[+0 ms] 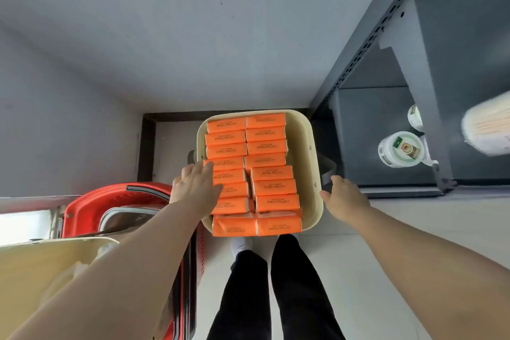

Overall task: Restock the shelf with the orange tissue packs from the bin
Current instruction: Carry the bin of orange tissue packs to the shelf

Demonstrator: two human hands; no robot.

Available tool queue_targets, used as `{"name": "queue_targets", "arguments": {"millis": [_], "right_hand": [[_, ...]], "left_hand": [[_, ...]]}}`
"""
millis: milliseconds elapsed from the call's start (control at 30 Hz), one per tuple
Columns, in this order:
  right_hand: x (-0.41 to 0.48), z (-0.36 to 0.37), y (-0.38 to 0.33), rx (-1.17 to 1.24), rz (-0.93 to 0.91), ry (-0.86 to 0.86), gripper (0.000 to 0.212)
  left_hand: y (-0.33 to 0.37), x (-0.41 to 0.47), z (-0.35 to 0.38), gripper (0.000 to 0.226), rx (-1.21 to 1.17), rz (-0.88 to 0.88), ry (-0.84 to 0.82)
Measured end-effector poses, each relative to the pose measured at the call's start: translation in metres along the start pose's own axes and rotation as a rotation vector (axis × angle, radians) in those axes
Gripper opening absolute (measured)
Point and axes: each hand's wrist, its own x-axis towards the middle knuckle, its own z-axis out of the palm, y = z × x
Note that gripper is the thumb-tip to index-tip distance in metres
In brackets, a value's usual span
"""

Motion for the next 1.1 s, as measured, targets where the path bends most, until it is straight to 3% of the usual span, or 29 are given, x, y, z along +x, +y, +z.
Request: {"name": "queue_targets", "arguments": {"millis": [267,400,567,633,733,900,1100], "right_hand": [[0.048,0.017,0.000,0.345,0.230,-0.151,0.064],[0.067,0.023,-0.005,0.567,0.313,-0.067,0.074],[0.098,0.013,-0.013,1.172,0.536,0.070,0.075],[0.107,0.006,-0.016,1.258,0.526,0.109,0.073],[0.106,0.000,-0.022,1.037,0.357,0.143,0.063],[0.075,0.010,-0.031,0.355,0.036,0.080,0.053],[0.069,0.001,-0.050,0.188,-0.045,0.032,0.054]], "left_hand": [[0.018,0.044,0.023,0.059,-0.025,-0.036,-0.047],[0.018,0.053,0.037,0.058,-0.015,-0.033,-0.070],[0.008,0.058,0.044,0.058,-0.010,-0.056,-0.096],[0.006,0.062,0.045,0.059,-0.020,-0.065,-0.096],[0.001,0.069,0.044,0.060,-0.057,-0.091,-0.084],[-0.011,0.070,0.047,0.051,-0.177,-0.232,-0.109],[-0.036,0.083,0.041,0.046,-0.267,-0.383,-0.157]]}}
